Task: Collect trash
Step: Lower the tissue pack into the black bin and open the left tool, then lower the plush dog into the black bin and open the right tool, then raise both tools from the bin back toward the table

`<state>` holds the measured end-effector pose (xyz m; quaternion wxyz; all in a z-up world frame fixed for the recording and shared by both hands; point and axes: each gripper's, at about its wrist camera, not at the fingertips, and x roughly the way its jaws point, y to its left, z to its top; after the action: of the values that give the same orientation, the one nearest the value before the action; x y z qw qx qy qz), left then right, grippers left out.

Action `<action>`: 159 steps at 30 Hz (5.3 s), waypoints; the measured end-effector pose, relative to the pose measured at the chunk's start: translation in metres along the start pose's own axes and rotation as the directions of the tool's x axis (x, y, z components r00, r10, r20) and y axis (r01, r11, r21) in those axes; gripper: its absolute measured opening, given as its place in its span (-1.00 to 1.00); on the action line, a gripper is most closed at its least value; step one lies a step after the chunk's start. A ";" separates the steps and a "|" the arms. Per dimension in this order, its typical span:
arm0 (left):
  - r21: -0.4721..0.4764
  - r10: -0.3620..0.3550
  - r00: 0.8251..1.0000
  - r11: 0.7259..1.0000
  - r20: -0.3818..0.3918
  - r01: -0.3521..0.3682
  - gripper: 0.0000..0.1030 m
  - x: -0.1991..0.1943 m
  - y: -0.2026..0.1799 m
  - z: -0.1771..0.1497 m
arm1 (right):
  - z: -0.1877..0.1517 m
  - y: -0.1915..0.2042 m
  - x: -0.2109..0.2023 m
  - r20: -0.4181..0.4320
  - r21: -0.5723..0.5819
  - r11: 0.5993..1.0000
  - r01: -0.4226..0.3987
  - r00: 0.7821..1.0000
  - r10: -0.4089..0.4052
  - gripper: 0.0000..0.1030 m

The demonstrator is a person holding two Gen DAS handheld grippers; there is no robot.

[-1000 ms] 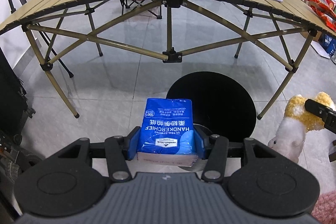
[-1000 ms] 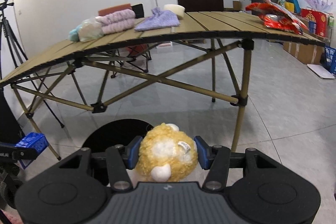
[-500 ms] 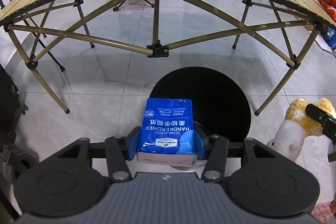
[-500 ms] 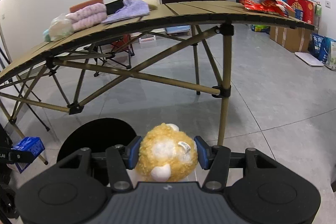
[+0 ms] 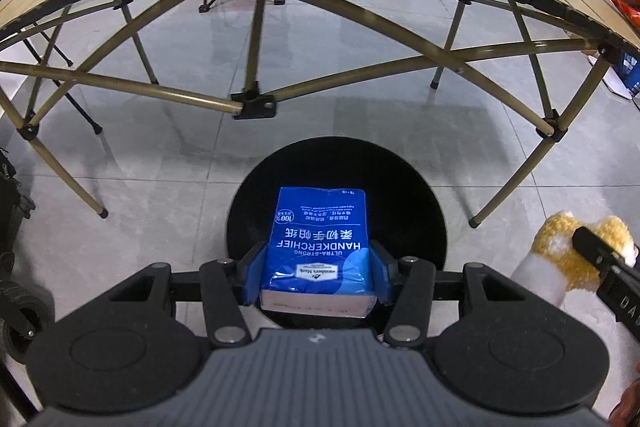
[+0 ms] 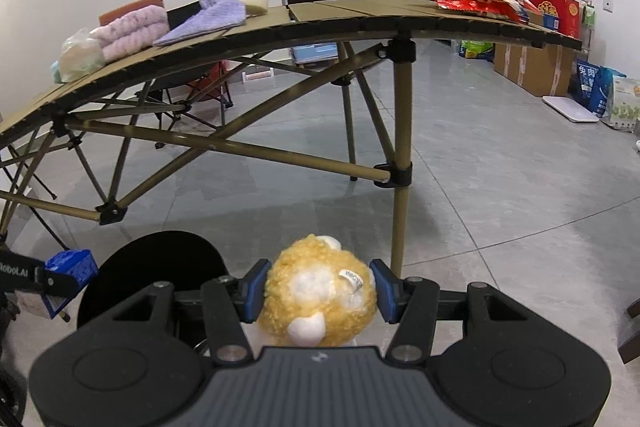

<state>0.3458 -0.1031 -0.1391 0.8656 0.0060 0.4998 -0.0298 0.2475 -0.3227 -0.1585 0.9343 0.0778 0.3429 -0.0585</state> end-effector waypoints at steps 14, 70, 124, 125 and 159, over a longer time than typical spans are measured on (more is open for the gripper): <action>-0.023 -0.001 0.997 1.000 -0.072 0.000 0.01 0.040 -0.030 0.012 | 0.002 -0.008 0.013 -0.004 -0.004 0.999 0.046 0.999 -0.046 0.02; -0.080 0.110 0.994 0.991 -0.018 -0.111 0.97 0.006 0.034 0.012 | 0.029 0.052 -0.002 0.078 -0.053 0.998 -0.046 0.996 0.050 0.02; -0.225 0.181 0.983 0.957 -0.018 -0.181 0.97 -0.025 0.144 -0.004 | 0.017 0.177 0.060 -0.071 -0.109 0.988 -0.113 0.992 0.106 0.03; -0.225 0.181 0.983 0.958 -0.017 -0.180 0.97 -0.026 0.143 -0.004 | 0.017 0.177 0.060 -0.074 -0.109 0.987 -0.114 0.992 0.107 0.03; -0.203 0.159 0.985 0.969 0.066 -0.143 0.97 -0.048 0.131 -0.003 | 0.027 0.165 0.047 -0.104 -0.044 0.987 -0.157 0.983 0.152 1.00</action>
<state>0.3267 0.0302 -0.1014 0.8813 -0.0431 0.4627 0.0856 0.3269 -0.1688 -0.1513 0.9193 0.0827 0.3839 0.0273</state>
